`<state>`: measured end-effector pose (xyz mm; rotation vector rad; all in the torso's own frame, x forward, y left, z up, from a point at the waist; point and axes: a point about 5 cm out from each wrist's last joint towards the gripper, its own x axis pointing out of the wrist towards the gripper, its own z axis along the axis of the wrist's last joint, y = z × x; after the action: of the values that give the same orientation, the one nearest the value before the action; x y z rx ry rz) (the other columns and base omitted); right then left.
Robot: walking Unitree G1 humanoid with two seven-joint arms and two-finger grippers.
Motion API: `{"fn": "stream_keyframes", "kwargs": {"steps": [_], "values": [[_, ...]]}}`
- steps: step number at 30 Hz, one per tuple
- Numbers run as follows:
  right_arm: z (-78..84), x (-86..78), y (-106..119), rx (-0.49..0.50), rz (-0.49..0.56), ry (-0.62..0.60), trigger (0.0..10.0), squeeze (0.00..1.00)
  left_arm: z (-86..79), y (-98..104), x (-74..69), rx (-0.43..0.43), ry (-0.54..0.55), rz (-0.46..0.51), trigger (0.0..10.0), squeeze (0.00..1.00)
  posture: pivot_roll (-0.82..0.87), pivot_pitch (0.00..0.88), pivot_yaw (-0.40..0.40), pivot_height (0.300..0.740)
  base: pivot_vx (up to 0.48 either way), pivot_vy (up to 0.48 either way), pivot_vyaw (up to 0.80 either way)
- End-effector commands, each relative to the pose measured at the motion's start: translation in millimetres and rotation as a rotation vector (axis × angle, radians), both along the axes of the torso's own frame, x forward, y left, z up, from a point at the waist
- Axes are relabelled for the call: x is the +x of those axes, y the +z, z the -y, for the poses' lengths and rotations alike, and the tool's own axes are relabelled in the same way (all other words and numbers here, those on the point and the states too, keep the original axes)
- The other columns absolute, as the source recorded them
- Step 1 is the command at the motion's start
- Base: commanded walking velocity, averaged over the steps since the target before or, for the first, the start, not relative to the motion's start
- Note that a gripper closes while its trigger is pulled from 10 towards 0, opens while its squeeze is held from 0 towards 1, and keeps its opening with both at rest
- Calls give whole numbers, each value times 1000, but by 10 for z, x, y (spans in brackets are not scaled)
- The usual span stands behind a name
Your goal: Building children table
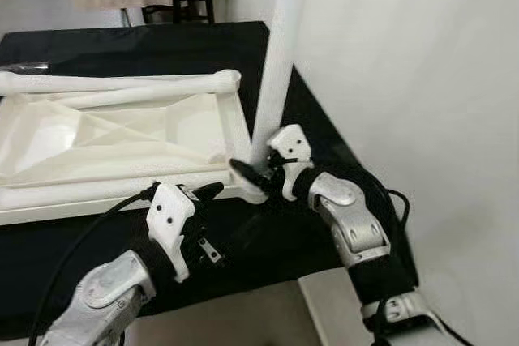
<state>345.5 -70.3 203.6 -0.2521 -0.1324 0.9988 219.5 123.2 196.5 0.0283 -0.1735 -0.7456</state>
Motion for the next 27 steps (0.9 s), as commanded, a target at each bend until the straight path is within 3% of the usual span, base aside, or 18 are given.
{"fn": "stream_keyframes", "kwargs": {"steps": [1, 2, 6, 12, 13, 14, 15, 16, 24, 27], "values": [[-91, -33, 86, -10, 34, 136, 10000, 769, 30, -6, -16, -3, -17, -6, 10000, 0, 88, 207, -95, 740, 0, 0, 0], [-67, -34, 85, -79, 45, 220, 10000, 0, 34, -5, -17, -3, -17, -6, 10000, 0, 94, 208, -94, 740, 0, 0, 0], [15, 11, 129, -207, 55, 361, 10000, 0, 38, -3, -21, -2, -14, -5, 10000, 0, 100, 210, -103, 740, 0, 0, 0], [95, 169, 267, -220, 15, 388, 10000, 0, 30, 3, -28, 3, -6, -3, 10000, 0, 114, 214, -107, 740, 0, 0, 0], [105, 187, 289, -216, 9, 390, 9255, 0, 25, 5, -28, 4, -4, -3, 10000, 0, 114, 214, -107, 740, 0, 0, 0], [105, 187, 289, -216, 9, 390, 9255, 0, 25, 5, -28, 4, -4, -3, 10000, 0, 114, 214, -107, 740, 0, 0, 0], [115, 203, 315, -205, 1, 397, 4196, 0, 23, 6, -28, 5, -3, -2, 10000, 0, 118, 215, -108, 740, 0, 0, 0], [126, 219, 346, -191, -3, 399, 0, 0, 21, 7, -30, 6, -2, -3, 10000, 0, 118, 216, -108, 740, 0, 0, 0], [216, 242, 409, -167, -34, 446, 0, 0, 33, -2, -47, 18, -20, -12, 10000, 0, 119, 217, -108, 740, 0, 0, 0], [323, 263, 383, -174, -57, 442, 0, 0, 19, -4, -56, 42, -20, -11, 10000, 0, 117, 215, -107, 740, 0, 0, 0]]}}
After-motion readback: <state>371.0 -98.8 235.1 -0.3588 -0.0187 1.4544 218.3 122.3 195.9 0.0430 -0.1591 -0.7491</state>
